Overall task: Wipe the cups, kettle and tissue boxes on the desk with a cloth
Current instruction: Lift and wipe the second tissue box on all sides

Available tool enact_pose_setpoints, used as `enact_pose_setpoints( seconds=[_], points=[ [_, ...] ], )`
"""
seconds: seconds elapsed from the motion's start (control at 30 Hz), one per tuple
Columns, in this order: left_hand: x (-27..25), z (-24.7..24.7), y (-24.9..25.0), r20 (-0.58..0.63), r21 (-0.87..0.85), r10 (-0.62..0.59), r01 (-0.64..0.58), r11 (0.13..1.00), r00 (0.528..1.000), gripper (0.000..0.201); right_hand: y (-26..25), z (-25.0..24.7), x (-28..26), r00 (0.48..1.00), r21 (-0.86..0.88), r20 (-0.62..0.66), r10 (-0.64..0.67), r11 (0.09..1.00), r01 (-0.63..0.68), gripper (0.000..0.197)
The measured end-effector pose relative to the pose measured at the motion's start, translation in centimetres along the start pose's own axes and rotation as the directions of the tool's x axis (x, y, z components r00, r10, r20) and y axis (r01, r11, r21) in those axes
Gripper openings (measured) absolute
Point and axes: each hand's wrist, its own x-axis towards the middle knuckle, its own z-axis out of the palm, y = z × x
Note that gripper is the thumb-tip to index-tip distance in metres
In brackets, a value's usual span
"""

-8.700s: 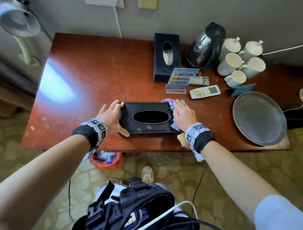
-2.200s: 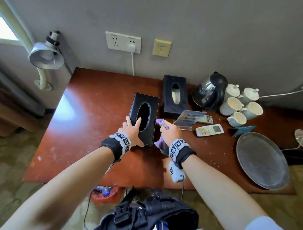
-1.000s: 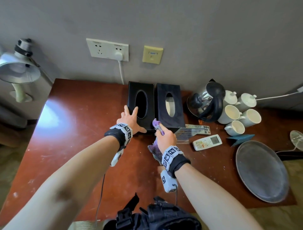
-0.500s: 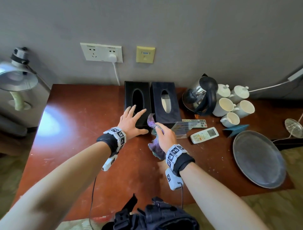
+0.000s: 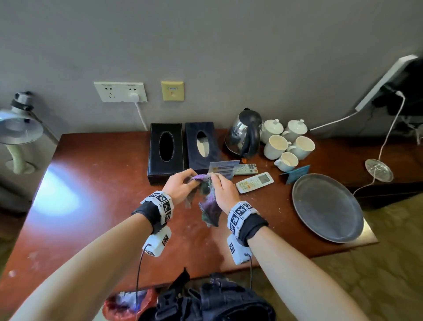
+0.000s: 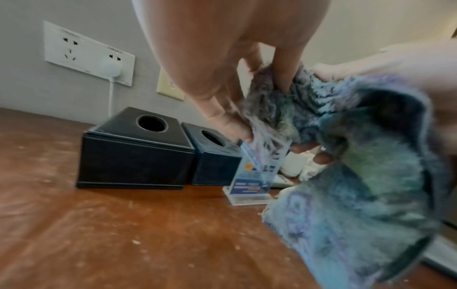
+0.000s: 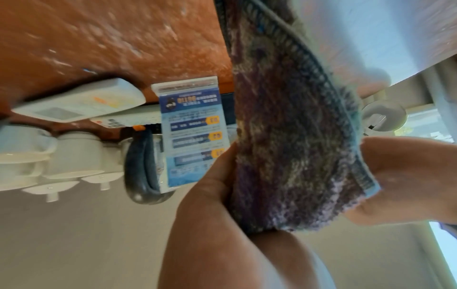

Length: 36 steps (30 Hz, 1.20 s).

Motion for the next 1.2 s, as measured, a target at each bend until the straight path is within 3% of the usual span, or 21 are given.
enact_pose_setpoints(
  seconds=[0.13, 0.33, 0.47, 0.7, 0.9, 0.97, 1.07, 1.13, 1.2],
  points=[
    [-1.7, 3.5, 3.5, -0.043, -0.101, 0.019, -0.023, 0.995, 0.999, 0.017, 2.1, -3.5, -2.7, 0.999, -0.032, -0.037, 0.035, 0.999, -0.037, 0.043],
    [-4.0, 8.4, 8.7, -0.049, -0.081, 0.043, -0.047, 0.996, 0.998, 0.011, 6.2, -9.7, -6.9, 0.987, -0.068, -0.088, 0.134, 0.988, -0.140, 0.052],
    [-5.5, 11.8, 12.1, -0.079, -0.035, 0.029, -0.032, 0.999, 0.996, 0.016, 9.1, -13.8, -9.1, 0.972, 0.052, -0.138, 0.189, 0.982, -0.183, 0.050],
    [-7.5, 17.4, 15.7, 0.097, -0.033, 0.045, -0.042, 0.999, 0.994, 0.003, 11.6, -18.0, -10.2, 0.940, 0.383, -0.173, 0.293, 0.899, -0.210, 0.051],
    [-6.0, 19.7, 17.5, 0.164, 0.077, -0.014, 0.002, 0.997, 0.986, 0.059, 12.6, -20.4, -8.5, 0.910, 0.601, -0.142, 0.391, 0.764, -0.235, 0.049],
    [-4.9, 20.1, 17.7, 0.175, 0.097, 0.008, -0.026, 0.995, 0.984, 0.053, 12.5, -21.1, -7.5, 0.903, 0.658, -0.130, 0.410, 0.716, -0.231, 0.049],
    [-3.1, 20.6, 18.4, 0.205, 0.132, 0.101, -0.130, 0.983, 0.974, 0.031, 12.5, -21.8, -5.6, 0.893, 0.713, -0.123, 0.432, 0.665, -0.223, 0.064],
    [-1.8, 21.1, 18.7, 0.220, 0.142, 0.169, -0.203, 0.969, 0.961, 0.025, 12.8, -22.1, -4.3, 0.902, 0.739, -0.122, 0.414, 0.645, -0.196, 0.061],
    [0.1, 21.6, 18.4, 0.246, 0.157, 0.160, -0.202, 0.967, 0.956, 0.023, 12.9, -22.7, -3.2, 0.902, 0.779, -0.112, 0.416, 0.600, -0.180, 0.059]
  ],
)
